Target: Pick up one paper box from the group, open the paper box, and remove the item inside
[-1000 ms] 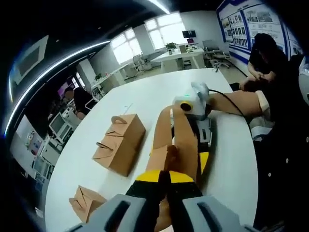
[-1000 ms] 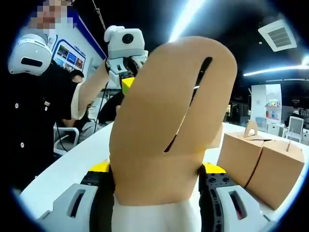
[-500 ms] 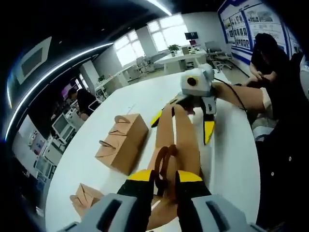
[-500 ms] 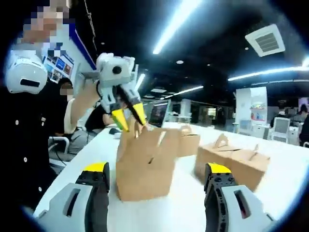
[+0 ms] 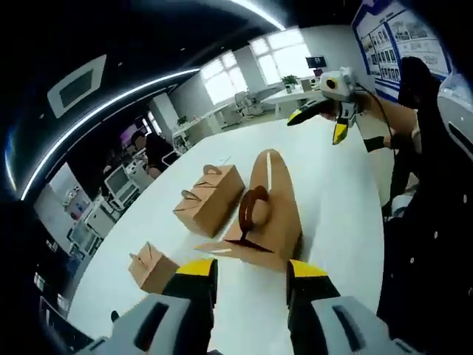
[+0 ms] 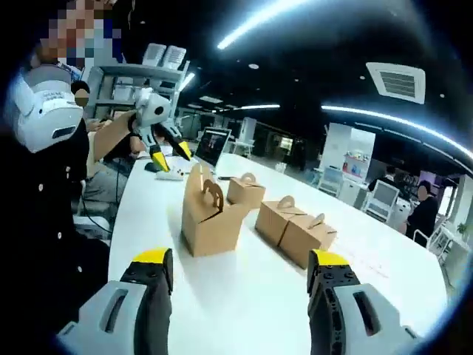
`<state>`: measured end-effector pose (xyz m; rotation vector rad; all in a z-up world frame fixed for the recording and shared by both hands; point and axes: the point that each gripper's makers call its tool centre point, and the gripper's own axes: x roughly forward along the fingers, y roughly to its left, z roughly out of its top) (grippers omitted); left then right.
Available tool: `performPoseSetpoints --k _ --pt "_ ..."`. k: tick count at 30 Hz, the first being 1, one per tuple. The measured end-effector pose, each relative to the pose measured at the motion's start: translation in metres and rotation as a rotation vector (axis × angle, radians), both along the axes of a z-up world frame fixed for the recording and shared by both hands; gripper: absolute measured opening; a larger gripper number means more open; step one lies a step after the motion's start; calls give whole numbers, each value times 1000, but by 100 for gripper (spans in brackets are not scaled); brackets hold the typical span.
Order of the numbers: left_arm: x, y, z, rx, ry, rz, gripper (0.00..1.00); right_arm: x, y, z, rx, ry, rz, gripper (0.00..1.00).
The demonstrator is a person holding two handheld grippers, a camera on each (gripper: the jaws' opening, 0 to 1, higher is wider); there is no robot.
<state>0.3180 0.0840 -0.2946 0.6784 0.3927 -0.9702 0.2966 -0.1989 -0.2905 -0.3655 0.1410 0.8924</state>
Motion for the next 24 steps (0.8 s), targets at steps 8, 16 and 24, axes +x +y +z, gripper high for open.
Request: performPoseSetpoints --k 8,16,24 --pt "-32 36 14 -51 2 115 51 -31 5 25 -96 -7 -53 73" --pt "-52 51 20 -152 21 204 56 -57 25 40 -165 -18 -13 73" --pt "-54 61 22 -189 28 233 55 -61 36 38 -200 -19 -3 71"
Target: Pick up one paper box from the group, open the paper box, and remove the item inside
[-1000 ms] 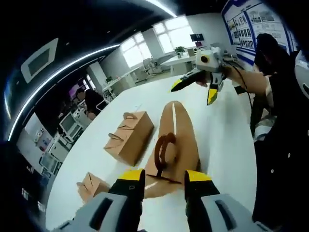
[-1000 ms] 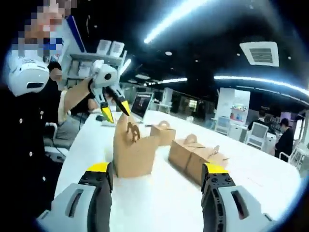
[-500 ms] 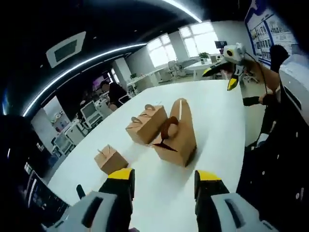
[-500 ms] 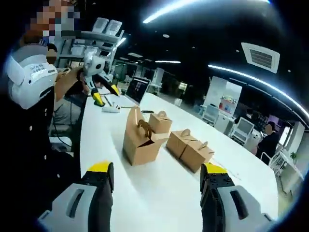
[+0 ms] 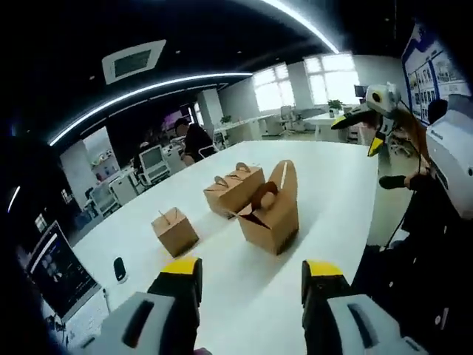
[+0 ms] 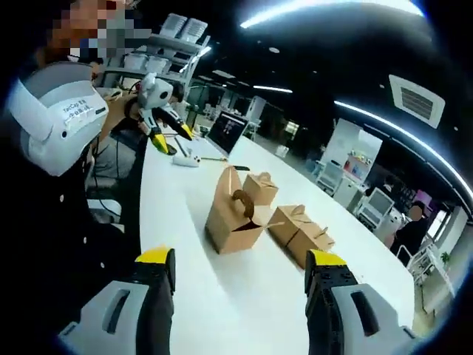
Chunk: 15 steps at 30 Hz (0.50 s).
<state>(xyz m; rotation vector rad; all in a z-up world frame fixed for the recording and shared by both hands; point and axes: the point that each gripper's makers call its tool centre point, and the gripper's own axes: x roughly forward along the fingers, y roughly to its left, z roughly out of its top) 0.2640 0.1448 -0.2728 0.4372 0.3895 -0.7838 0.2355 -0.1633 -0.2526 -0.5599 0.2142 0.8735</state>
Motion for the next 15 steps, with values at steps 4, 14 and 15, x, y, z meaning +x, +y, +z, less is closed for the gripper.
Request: performPoseSetpoints --k 4,14,15 --pt "1 -1 8 -18 -20 6 54 4 -3 -1 -11 -3 -8 70" --pt "0 -26 0 5 -1 -56 52 16 1 2 1 -15 -21 63" --pt "2 -30 1 18 -14 -62 51 18 0 3 1 -17 -23 62"
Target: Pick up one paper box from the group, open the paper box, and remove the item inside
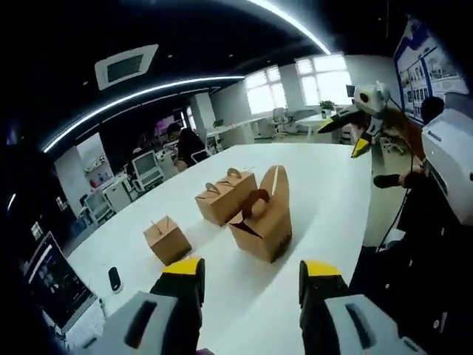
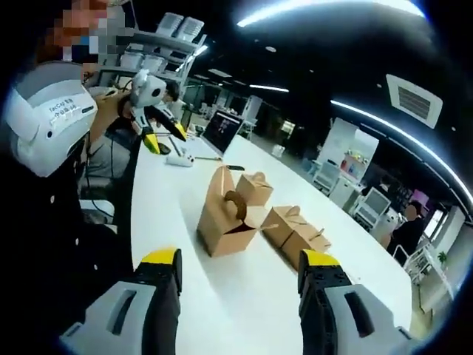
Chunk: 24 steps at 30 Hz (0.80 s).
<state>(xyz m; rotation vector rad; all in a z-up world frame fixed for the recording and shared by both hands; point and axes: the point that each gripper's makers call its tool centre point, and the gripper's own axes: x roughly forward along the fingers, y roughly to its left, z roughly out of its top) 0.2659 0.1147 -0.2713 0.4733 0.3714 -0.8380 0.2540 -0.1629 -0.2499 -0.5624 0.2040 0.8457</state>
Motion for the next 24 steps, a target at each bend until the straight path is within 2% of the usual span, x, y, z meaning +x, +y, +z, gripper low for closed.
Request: performPoseSetpoints --k 5,9,10,14,19,20,24 --pt "3 -40 17 6 -50 -99 48 13 10 8 16 -5 29 54" --pt "11 -66 21 17 -53 -138 46 24 23 10 15 -3 63 50" --pt "14 -75 21 38 -61 -157 45 29 28 10 11 0 75 49" --pt "30 -99 17 70 -50 -196 42 47 45 10 -14 4 117 47" --pt "53 -117 8 71 -3 -218 39 74 64 12 -59 -34 161 42" --pt "65 -120 5 76 -2 -210 38 85 69 12 -65 -32 162 40" --pt "82 -125 -10 116 18 -220 31 106 82 7 -65 6 174 37"
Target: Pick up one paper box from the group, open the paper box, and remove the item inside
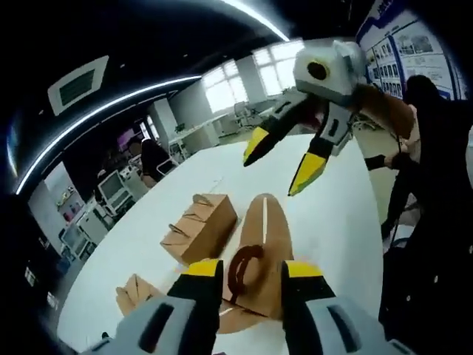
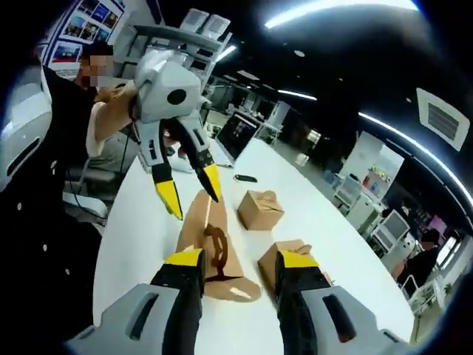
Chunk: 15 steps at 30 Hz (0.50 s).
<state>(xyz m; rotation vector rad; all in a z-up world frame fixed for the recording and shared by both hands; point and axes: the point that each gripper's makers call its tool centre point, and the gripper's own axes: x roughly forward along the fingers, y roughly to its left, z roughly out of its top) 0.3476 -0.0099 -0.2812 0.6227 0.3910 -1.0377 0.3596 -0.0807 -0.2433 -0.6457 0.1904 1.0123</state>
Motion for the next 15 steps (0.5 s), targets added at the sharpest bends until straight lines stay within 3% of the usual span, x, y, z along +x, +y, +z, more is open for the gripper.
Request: performPoseSetpoints --k 7,10,15 --pt "13 -5 -26 69 34 -23 26 29 20 -23 -61 81 34 33" --pt "13 -7 -27 80 13 -42 18 36 26 -30 -80 106 45 31" --pt "12 -10 -30 82 11 -49 18 40 34 -40 -101 137 62 31"
